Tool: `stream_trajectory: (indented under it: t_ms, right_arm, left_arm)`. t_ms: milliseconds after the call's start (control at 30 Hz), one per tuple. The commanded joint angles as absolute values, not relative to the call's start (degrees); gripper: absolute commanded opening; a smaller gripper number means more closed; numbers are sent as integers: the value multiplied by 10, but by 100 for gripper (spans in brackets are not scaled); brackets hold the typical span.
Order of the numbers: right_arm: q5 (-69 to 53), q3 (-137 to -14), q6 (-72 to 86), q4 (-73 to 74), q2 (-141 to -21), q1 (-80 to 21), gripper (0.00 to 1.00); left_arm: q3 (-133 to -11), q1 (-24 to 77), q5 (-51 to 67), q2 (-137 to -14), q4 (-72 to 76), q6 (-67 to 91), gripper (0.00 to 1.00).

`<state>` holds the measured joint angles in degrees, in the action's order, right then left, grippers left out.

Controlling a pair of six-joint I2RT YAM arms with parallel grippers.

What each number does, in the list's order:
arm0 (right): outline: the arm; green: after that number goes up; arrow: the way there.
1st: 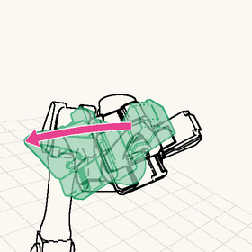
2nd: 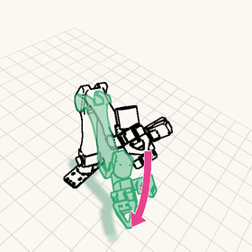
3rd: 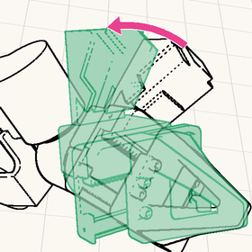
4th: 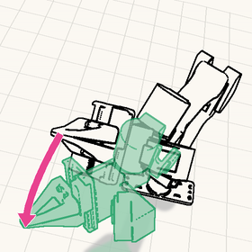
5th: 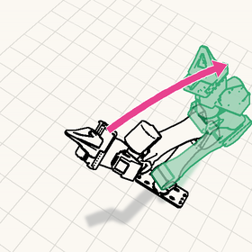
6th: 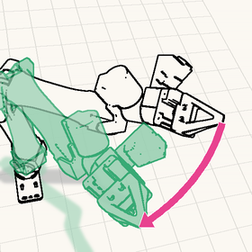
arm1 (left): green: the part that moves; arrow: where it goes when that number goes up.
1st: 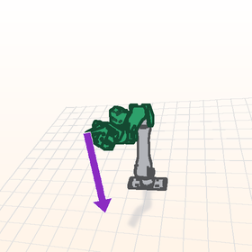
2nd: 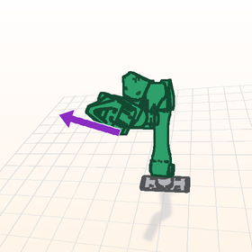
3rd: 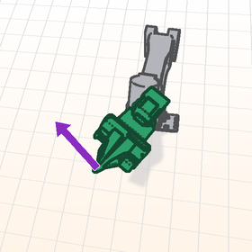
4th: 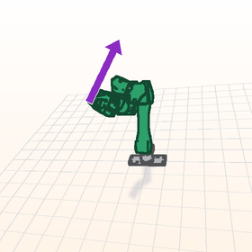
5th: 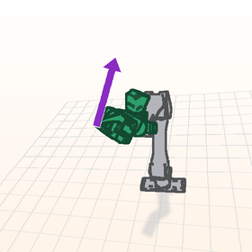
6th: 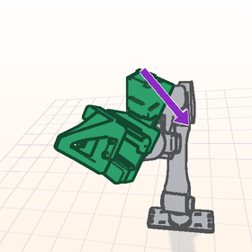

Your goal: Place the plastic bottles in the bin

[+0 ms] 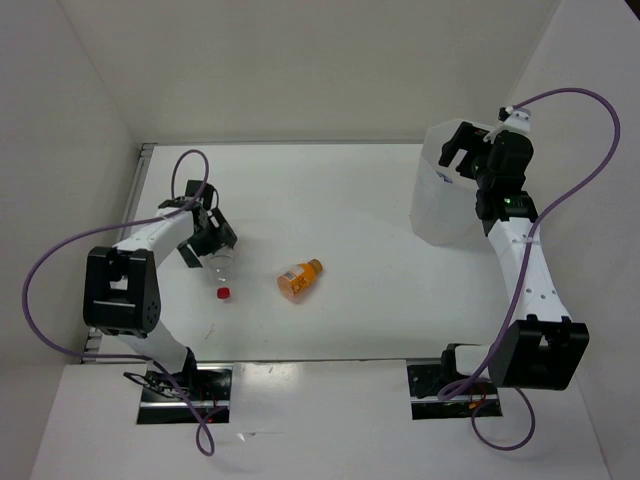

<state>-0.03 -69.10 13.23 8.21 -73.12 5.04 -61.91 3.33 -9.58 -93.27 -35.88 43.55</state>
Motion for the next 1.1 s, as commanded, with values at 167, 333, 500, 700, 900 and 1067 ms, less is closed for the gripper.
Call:
stream_trajectory:
  t_ms: [167, 333, 500, 700, 900, 1067]
  right_arm:
    - [-33, -712, 144, 51, -700, 54, 100]
    - [-20, -698, 144, 43, -690, 54, 100]
    - [-56, -698, 149, 37, -690, 48, 100]
    - [-118, -705, 89, 44, -690, -6, 100]
    - [-209, -734, 79, 60, -721, -109, 100]
    - [-364, -742, 122, 33, -765, -188, 100]
  left_arm:
    - [-635, 59, -116, -992, -351, 444, 94]
    - [-642, 69, -116, -992, -336, 439, 86]
    - [-662, 90, -129, -971, -342, 433, 70]
    - [-695, 96, -112, -943, -342, 421, 42]
    - [-766, 124, -19, -911, -298, 384, 44]
    - [-887, 155, 25, -917, -243, 377, 47]
